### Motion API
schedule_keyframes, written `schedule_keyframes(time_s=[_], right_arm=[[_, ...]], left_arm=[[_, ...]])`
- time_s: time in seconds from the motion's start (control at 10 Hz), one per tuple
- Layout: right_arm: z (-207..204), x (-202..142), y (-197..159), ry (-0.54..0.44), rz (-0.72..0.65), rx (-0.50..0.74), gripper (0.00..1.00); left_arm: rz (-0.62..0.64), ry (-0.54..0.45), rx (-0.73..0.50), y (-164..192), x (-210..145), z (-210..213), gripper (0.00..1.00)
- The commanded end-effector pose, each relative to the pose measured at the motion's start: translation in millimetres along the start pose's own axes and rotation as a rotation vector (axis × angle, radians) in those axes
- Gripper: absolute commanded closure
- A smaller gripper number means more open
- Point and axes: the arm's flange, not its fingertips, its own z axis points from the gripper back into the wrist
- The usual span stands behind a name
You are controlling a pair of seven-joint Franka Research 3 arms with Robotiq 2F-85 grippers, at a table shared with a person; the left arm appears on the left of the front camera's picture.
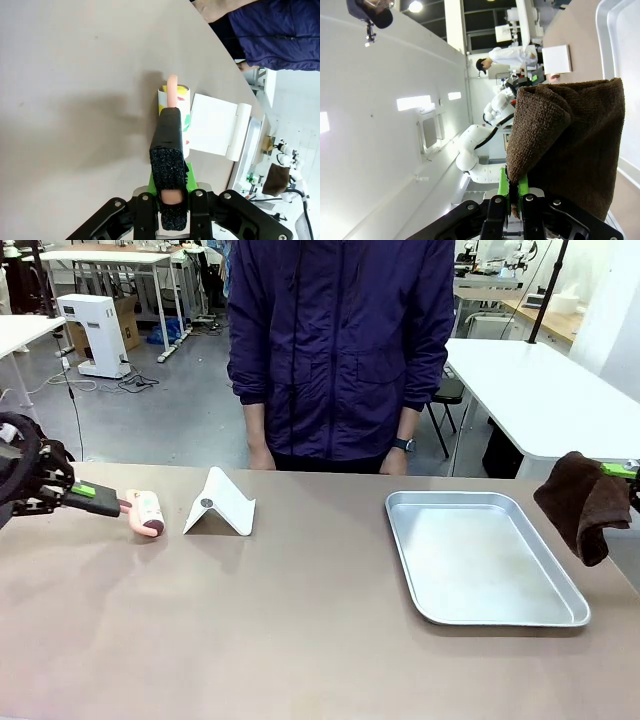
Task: Clean the surface of the table.
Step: Clean the area not pointed to by the person.
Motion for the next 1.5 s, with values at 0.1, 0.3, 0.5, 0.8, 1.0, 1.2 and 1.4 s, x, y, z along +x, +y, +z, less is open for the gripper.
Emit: schedule_keyframes(time_s=[0.1, 0.3, 0.5, 0.8, 1.0, 1.2, 1.4], right_arm=[[0.1, 1.6, 5.3, 0.008, -0.003, 0.001, 0.93], [0.1, 1.6, 5.3, 0.008, -0.003, 0.001, 0.93], [0.1, 1.6, 5.3, 0.008, -0.003, 0.001, 0.93], [0.1, 1.6, 5.3, 0.008, -0.003, 0.001, 0.93], [0.1, 1.6, 5.3, 0.008, -0.003, 0.001, 0.93], [0.1, 1.6, 5.3, 0.008, -0.003, 0.001, 0.93], [0.1, 1.6, 5.3, 0.008, -0.003, 0.001, 0.93]], left_arm=[[0.005, 0.050, -0.001, -4.1, 1.1, -32.7, 0.78], [0.005, 0.040, -0.048, -8.8, 3.3, -29.2, 0.78], [0.000, 0.012, -0.123, -9.8, 6.6, -12.8, 0.78], [-0.053, -0.046, -0.371, -10.9, 3.9, 37.8, 0.78], [-0.090, -0.034, -0.467, -3.8, -9.0, 80.6, 0.78], [-0.135, 0.043, -0.533, 14.5, -37.7, 128.9, 0.78], [-0.185, 0.126, -0.594, 46.6, -73.7, 174.1, 0.78]])
